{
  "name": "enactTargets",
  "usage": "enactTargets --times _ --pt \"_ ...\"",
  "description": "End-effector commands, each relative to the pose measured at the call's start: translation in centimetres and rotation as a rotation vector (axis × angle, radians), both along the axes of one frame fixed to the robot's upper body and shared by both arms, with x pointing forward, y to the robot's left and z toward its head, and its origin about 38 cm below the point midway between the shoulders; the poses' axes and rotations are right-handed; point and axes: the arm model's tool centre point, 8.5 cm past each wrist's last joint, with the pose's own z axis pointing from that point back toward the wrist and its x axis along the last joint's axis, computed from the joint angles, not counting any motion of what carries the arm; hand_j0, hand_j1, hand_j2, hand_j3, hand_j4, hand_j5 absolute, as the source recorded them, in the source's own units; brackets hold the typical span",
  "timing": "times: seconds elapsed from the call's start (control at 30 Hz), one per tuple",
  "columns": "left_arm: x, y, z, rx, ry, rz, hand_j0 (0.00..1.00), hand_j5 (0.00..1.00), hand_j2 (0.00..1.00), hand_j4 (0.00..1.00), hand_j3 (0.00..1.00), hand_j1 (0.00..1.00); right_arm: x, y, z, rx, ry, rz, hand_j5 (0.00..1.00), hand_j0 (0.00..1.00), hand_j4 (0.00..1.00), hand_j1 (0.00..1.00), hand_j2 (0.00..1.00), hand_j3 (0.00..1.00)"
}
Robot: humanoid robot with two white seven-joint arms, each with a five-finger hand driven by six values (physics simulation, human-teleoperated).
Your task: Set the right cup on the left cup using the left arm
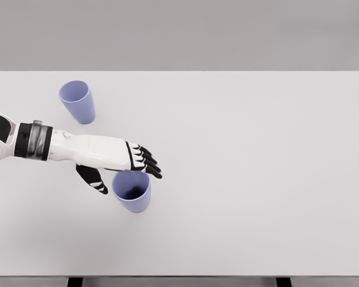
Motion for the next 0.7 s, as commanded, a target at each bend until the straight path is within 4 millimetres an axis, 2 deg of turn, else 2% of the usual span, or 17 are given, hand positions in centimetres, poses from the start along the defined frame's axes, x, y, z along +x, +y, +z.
enactTargets --times 0.0,0.33,0.67 --pt "0.2 0.1 0.0 -0.004 0.004 0.008 1.0 1.0 1.0 1.0 1.0 1.0 0.0 0.0 0.0 0.001 0.0 0.001 1.0 1.0 1.0 1.0 1.0 1.0" --pt "0.2 0.0 -1.1 0.012 0.011 0.013 1.0 1.0 1.0 1.0 1.0 1.0 0.0 0.0 0.0 0.001 0.0 0.001 1.0 1.0 1.0 1.0 1.0 1.0" --pt "0.2 -0.4 -1.2 0.009 0.01 0.004 1.0 1.0 1.0 1.0 1.0 1.0 0.0 0.0 0.0 0.001 0.0 0.001 1.0 1.0 1.0 1.0 1.0 1.0"
